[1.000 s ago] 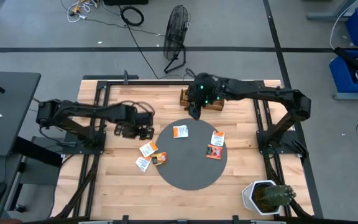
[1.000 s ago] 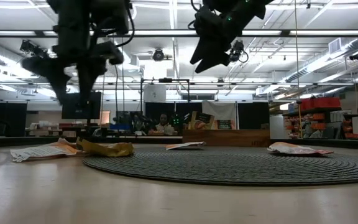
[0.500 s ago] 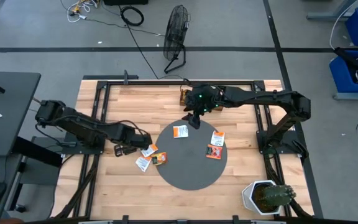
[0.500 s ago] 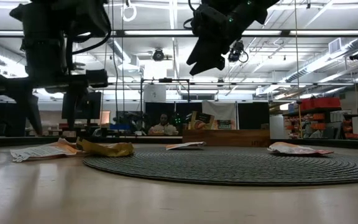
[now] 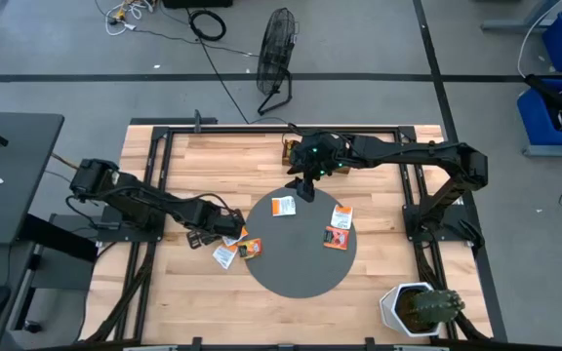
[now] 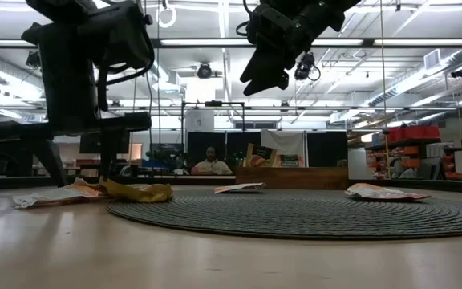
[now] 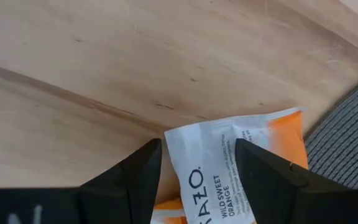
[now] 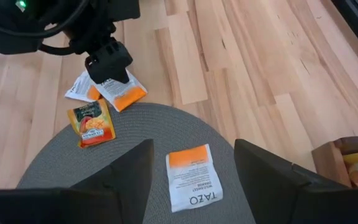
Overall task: Pick & Place Tea
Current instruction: Put the white tea bag into the right section of the wooden organizer
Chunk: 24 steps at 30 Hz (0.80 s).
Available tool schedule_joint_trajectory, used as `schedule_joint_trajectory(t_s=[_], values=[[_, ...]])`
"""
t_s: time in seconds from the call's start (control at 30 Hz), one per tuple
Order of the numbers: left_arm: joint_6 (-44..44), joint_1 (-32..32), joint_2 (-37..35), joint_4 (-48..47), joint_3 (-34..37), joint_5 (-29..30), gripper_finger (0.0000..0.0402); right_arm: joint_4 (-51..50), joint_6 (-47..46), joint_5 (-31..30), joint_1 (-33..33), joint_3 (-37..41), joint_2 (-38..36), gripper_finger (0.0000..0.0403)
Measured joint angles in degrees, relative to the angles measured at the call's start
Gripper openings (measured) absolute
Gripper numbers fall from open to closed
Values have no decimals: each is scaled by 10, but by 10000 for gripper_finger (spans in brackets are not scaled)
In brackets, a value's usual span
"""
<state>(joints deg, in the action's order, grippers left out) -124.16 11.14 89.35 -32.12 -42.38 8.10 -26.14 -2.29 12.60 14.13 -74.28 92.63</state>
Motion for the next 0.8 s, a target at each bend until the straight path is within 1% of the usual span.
schedule_joint_trajectory(t_s=[0.1, 0.2, 0.43, 0.53, 0.6, 0.7, 0.8], values=[[6, 0, 1, 0, 0, 1, 200, 0, 0, 0, 0, 0, 0, 228], [8, 0, 0, -3, 1, 9, 173, 1, 0, 0, 0, 0, 0, 228], [48, 1, 0, -9, 3, 11, 63, 10, -1, -1, 0, 0, 0, 228], [75, 1, -5, -3, 3, 21, 18, 10, -2, -8, 0, 0, 0, 228], [95, -1, -12, 10, 4, 42, 7, 9, -2, -20, 0, 0, 0, 228], [126, -1, -34, 8, 4, 58, 7, 9, -5, -27, 1, 0, 0, 228], [182, 0, -58, 22, 4, 74, 3, 8, -5, -25, 3, 0, 0, 228]])
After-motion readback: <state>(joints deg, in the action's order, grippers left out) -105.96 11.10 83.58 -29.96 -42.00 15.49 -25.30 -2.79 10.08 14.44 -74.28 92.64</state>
